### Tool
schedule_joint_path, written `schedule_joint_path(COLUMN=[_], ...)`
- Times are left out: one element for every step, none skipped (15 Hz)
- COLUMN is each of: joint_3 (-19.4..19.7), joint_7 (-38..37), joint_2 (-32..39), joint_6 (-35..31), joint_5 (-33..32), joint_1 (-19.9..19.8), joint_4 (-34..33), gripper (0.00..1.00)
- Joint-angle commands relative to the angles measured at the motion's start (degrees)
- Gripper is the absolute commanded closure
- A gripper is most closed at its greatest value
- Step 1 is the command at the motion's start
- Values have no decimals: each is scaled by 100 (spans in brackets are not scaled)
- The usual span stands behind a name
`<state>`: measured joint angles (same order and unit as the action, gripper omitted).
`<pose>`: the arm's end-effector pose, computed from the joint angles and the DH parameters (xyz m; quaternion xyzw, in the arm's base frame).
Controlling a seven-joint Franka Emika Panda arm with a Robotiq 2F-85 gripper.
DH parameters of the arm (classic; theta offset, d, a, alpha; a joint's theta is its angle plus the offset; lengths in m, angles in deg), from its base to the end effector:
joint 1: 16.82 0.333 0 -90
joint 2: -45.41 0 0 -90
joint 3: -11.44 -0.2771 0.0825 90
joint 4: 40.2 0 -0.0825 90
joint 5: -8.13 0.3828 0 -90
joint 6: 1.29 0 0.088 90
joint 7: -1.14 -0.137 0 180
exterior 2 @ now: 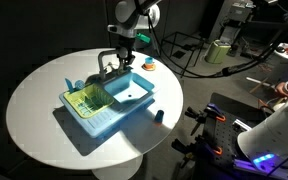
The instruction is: Pick up the detergent and put it on the table
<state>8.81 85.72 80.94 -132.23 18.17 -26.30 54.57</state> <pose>0.6596 -0.0731 0.1910 -0.8131 -0.5766 -0.0608 0.0518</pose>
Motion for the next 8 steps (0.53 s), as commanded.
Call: schedule_joint_path(joint_3=[-89,-92,-99,-107,-113,-125,-133,-148], joint_7=[-19,-22,-24,-23,-29,-31,-33,-30], joint_2=[70,63,45,28,9,-28,-52,-88], joint_6=[74,73,72,71,66,60,48,39], joint_5=[-146,-154,-154,-154,-154,-148,-150,-146], joint_1=[-76,-74,-72,-71,-66,-61,-53,-47], joint_4=[-179,-172,-152,-136,-119,-86,-64,-35], gripper=[92,92,92,92,92,92,92,92])
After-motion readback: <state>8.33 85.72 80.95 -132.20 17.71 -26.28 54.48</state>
